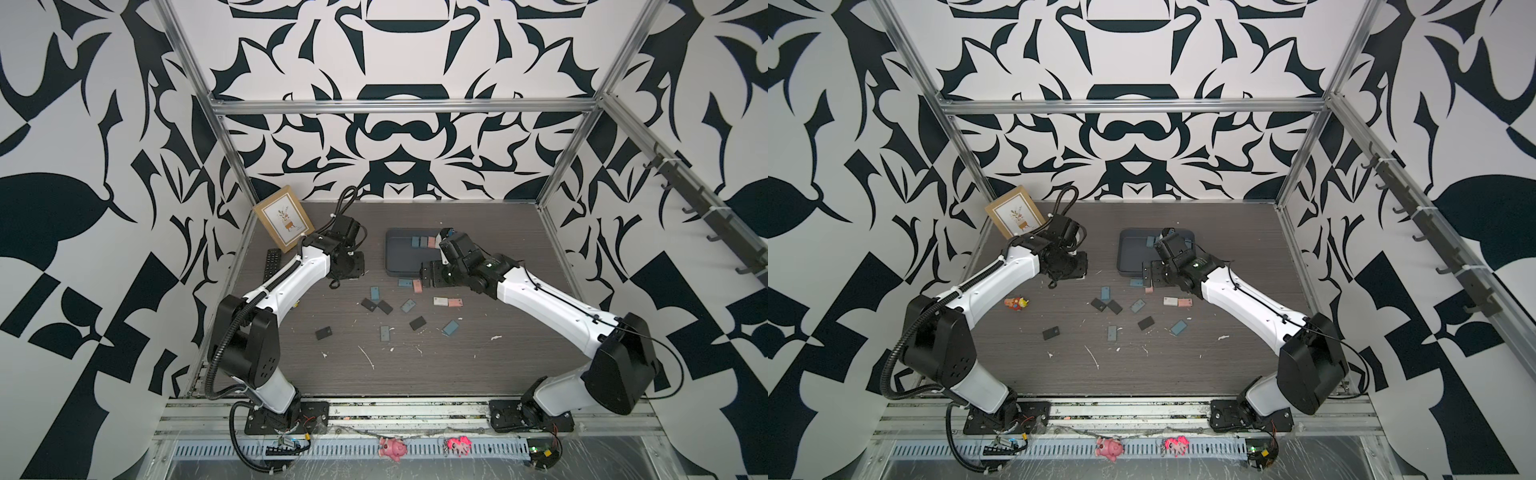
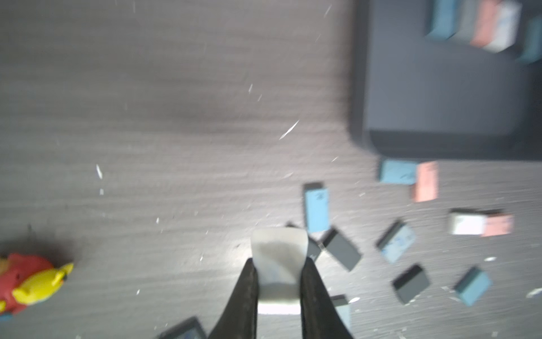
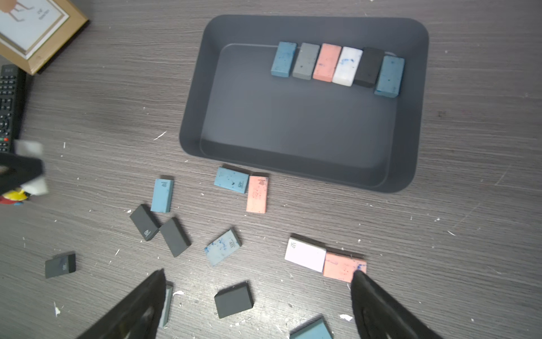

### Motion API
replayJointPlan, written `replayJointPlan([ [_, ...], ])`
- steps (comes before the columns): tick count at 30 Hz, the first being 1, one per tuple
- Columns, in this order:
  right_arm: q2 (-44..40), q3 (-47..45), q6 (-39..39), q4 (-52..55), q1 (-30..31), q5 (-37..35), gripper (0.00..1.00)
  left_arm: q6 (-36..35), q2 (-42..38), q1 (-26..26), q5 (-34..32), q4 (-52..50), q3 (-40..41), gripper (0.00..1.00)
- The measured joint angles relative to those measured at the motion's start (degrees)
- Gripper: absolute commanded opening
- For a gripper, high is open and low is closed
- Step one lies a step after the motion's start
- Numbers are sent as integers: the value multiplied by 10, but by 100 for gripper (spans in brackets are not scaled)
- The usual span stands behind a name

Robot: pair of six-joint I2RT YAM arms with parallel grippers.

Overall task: Put the eraser in the storage box
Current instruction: Pick up the eraser from the center of the board, then place the eraser in the storage box.

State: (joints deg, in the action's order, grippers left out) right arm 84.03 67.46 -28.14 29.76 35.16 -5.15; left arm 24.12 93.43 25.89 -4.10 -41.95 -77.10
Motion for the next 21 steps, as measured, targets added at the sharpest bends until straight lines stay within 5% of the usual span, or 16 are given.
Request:
replayJointPlan([
  [11,-12,0,-2,0,-98,45,99,-28,169,49,18,1,-234,24],
  [21,-13,0,-4,-3,-122,68,99,-38,363,63,41,-4,-424,24],
])
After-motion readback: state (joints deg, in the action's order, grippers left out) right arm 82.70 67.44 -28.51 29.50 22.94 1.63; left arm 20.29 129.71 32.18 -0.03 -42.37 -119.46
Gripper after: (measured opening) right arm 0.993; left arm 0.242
